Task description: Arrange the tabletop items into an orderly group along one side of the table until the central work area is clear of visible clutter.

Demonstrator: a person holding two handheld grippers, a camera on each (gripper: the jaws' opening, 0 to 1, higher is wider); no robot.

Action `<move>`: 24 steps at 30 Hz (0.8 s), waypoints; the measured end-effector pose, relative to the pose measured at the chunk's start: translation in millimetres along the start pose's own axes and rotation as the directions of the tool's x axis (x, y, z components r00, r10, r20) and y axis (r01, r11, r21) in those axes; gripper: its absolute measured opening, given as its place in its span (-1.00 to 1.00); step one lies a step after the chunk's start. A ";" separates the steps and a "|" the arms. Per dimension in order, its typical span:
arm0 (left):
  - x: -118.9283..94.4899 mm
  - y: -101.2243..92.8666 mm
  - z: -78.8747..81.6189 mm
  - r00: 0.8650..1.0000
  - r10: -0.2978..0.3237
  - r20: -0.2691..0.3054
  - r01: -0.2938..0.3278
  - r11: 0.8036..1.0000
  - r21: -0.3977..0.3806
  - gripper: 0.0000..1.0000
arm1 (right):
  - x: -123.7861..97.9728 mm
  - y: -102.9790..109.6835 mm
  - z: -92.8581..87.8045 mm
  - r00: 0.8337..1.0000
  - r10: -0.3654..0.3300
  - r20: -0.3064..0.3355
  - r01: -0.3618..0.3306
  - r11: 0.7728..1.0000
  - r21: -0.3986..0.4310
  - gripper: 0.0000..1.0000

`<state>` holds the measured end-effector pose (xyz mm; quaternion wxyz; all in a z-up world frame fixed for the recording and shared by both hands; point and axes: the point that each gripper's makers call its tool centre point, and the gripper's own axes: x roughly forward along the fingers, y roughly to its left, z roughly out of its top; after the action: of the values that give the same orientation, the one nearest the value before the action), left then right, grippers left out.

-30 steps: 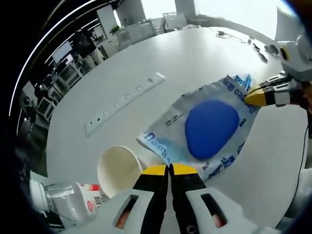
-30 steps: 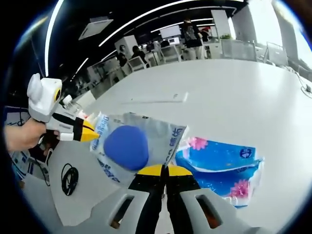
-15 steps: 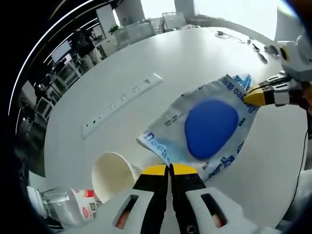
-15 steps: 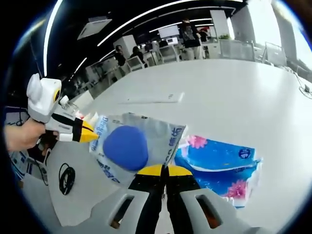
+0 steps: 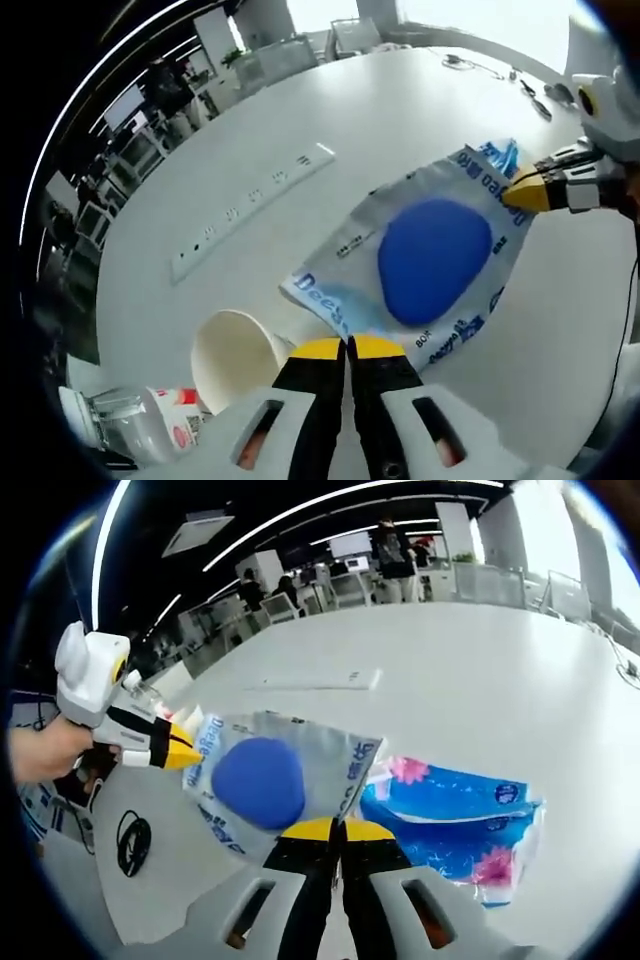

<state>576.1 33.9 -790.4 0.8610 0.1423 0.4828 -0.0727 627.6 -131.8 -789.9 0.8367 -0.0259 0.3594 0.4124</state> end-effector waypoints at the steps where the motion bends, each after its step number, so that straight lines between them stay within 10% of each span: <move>1: 0.8 0.0 -1.0 1.000 0.004 -0.006 -0.004 1.000 0.006 -1.00 | 0.9 0.6 -0.4 1.000 -0.001 -0.004 0.001 1.000 -0.011 -1.00; 24: 15.4 2.8 -11.3 0.997 0.030 -0.067 -0.028 0.999 0.028 -1.00 | 19.7 -11.3 -15.3 0.998 -0.023 -0.050 0.020 0.998 -0.066 -0.97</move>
<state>575.8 40.3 -808.6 0.8433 0.1633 0.5083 -0.0619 634.6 -131.2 -816.3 0.8303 -0.0677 0.3667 0.4142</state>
